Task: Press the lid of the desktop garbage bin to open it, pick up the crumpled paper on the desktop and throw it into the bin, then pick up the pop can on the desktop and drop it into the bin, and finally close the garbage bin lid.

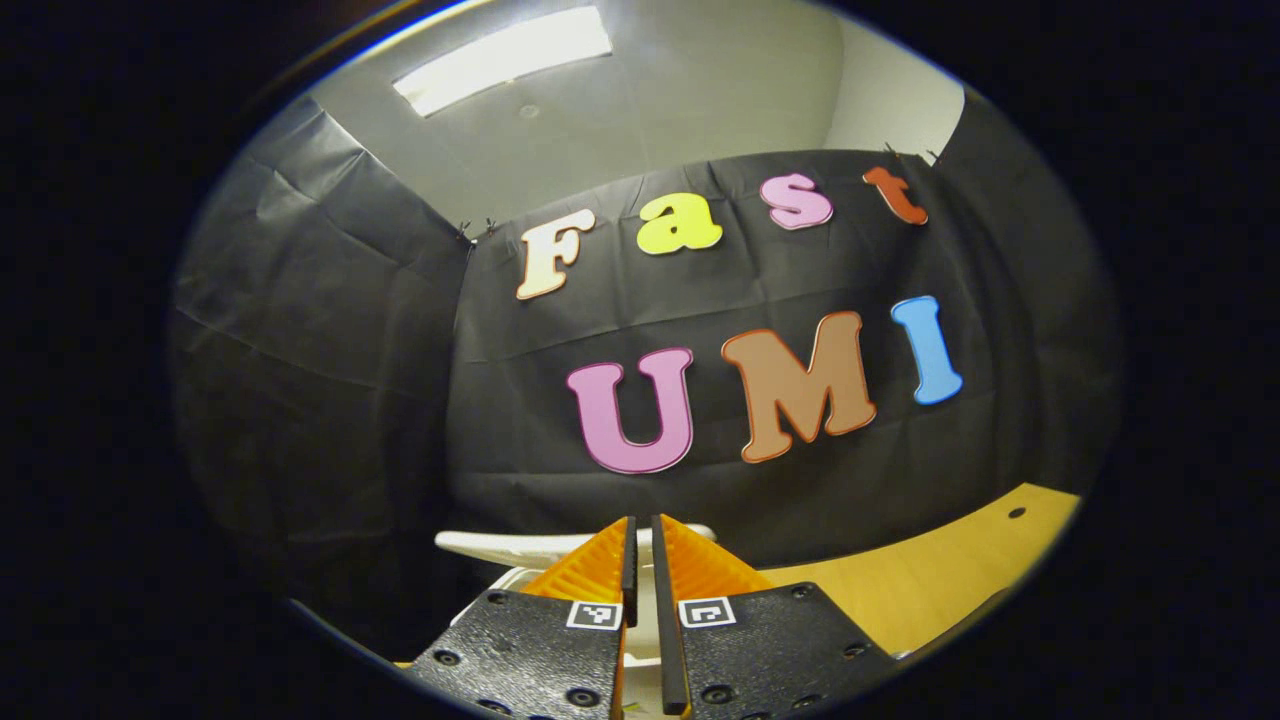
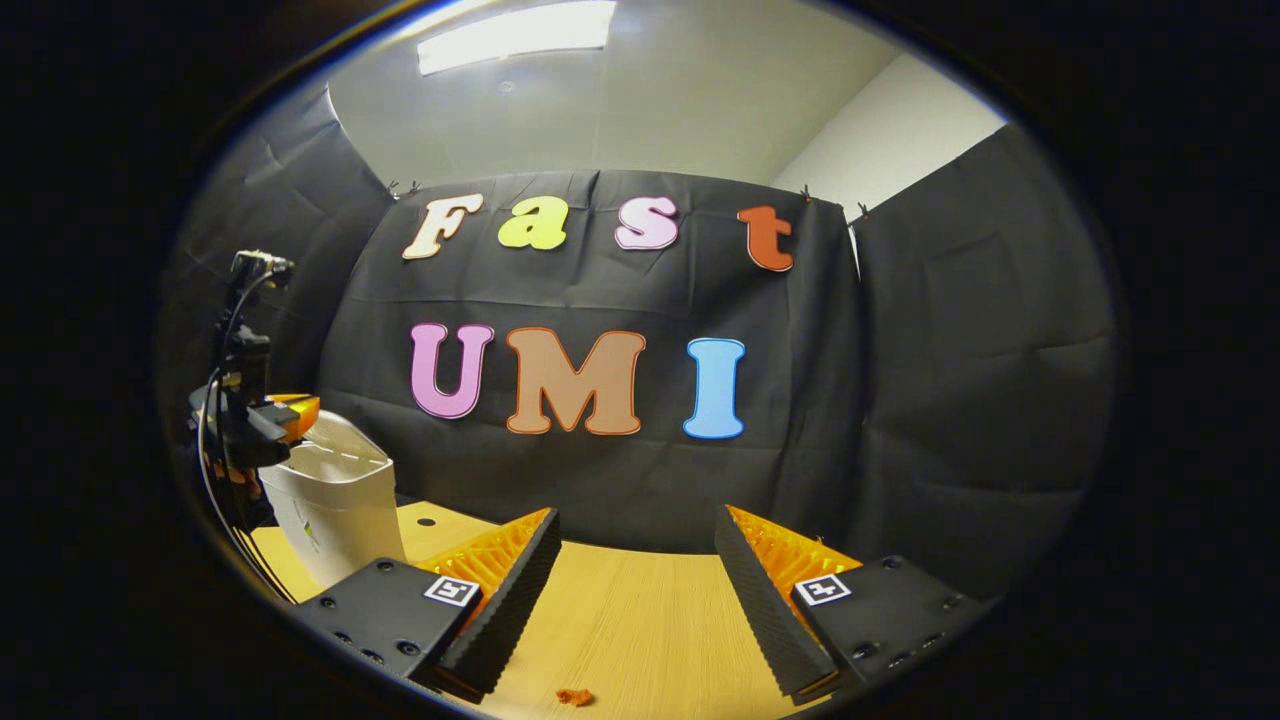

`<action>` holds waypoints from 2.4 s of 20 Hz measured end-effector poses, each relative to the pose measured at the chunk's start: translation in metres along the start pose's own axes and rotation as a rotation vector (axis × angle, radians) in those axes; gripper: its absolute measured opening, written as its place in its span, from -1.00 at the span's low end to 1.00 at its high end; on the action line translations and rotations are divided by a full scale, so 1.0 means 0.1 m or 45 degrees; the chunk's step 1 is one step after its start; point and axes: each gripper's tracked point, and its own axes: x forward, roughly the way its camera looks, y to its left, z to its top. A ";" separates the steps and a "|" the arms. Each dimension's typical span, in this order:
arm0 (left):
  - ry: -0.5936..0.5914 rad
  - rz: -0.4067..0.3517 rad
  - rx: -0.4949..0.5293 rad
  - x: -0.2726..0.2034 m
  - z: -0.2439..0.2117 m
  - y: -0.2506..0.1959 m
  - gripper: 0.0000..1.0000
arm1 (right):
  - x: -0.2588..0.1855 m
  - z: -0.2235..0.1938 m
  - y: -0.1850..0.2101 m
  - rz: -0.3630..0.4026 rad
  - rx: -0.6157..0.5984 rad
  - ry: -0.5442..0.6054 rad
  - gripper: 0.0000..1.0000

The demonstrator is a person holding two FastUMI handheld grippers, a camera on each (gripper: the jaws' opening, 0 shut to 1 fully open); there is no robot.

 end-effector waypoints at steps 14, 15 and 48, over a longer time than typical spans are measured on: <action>0.011 -0.246 -0.207 -0.99 0.26 -0.92 0.82 | 0.20 -0.44 0.17 0.126 0.026 0.137 0.96; 0.029 -0.252 -0.216 -1.05 0.24 -0.96 0.82 | 0.22 -0.57 0.22 0.148 0.017 0.179 0.96; 0.238 -0.051 -0.077 -1.50 -0.07 -0.35 0.84 | 0.17 -3.64 0.58 0.374 -0.030 1.099 -0.52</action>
